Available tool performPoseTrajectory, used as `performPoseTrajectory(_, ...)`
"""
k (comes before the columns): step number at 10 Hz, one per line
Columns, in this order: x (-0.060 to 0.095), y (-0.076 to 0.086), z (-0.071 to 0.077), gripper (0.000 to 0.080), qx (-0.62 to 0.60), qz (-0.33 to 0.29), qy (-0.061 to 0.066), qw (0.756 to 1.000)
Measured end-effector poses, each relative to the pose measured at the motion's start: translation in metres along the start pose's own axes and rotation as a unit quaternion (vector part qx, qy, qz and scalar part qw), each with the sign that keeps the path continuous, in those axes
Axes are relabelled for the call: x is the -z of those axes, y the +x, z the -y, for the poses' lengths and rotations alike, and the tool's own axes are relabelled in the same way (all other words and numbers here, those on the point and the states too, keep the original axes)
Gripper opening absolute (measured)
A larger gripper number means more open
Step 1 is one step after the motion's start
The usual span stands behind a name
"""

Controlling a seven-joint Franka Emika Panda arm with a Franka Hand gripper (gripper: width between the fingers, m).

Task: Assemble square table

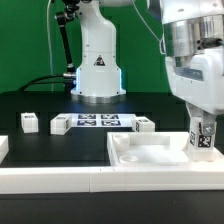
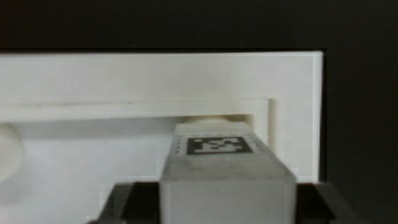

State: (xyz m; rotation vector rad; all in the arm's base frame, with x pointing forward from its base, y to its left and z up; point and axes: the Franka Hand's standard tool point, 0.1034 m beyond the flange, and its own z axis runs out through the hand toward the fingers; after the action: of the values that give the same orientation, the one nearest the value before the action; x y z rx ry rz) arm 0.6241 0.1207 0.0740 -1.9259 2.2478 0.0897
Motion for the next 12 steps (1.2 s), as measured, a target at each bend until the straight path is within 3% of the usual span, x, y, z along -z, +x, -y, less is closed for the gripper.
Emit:
performPoseTrajectory(4, 0.0006, 0.0022, 0.0018, 0.0291, -0.107, 0.001, 0.005, 0.994)
performPoseTrajectory(7, 0.0001, 0.0039, 0.0010, 0.0291, -0.094, -0.002, 0.001, 0.996)
performPoseTrajectory(9, 0.0019, 0.0049, 0.0003, 0.0609, 0.006, 0.003, -0.055, 0.998)
performPoseTrajectory(12, 0.0009, 0.0050, 0.0036, 0.0646, 0.118, 0.008, -0.053, 0.992)
